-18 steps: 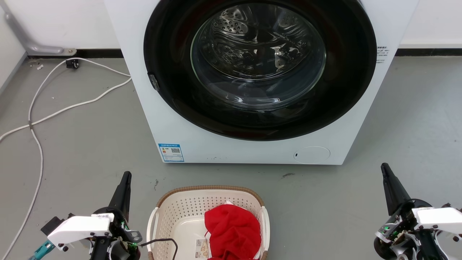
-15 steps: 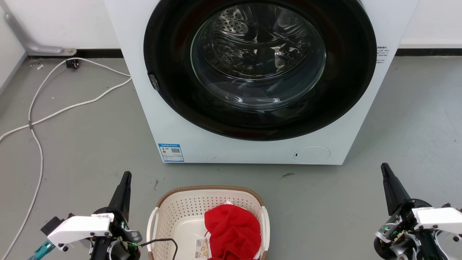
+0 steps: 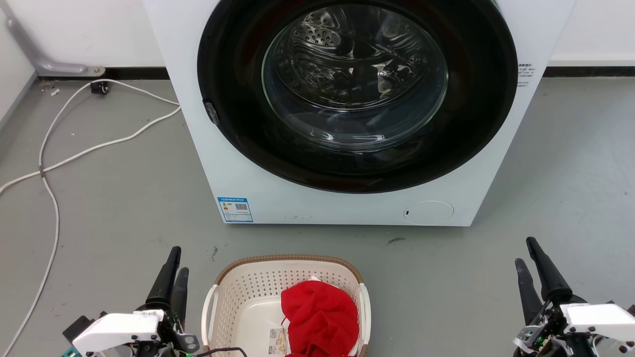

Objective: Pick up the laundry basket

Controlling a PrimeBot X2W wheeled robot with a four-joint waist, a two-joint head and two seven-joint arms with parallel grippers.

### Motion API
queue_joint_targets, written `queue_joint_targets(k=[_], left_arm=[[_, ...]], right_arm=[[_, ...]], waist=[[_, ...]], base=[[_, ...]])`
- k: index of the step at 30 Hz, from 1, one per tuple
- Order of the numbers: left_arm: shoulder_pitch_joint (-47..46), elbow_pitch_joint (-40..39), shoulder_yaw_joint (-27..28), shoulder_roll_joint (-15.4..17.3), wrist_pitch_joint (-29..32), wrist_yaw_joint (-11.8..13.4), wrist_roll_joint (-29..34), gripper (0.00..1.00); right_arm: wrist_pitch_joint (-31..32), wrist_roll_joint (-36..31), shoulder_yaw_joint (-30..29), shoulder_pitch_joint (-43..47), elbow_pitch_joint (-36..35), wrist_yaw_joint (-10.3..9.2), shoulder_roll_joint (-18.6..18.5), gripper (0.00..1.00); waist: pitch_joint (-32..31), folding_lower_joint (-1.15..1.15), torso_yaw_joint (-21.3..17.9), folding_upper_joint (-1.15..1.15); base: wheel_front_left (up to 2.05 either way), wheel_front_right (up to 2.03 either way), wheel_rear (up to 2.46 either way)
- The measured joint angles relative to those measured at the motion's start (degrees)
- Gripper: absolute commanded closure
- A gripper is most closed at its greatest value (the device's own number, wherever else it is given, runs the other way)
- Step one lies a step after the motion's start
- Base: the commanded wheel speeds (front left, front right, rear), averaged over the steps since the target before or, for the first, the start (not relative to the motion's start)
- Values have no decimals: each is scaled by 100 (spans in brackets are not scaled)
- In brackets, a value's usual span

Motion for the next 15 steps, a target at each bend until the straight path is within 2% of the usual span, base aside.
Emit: queue_joint_targets(k=[5,15], left_arm=[[0,-108,-12,-1,-146,0,397,0],[8,-503,-89,0,-408,151,1638,0]], right_arm=[[-141,-408,3,2,-77,0,1,0],[-408,-1802,4,131,-456,0,3,0]], waist=[[6,0,-4,0],[25,0,-13,0]], base=[[0,0,0],[0,0,0]])
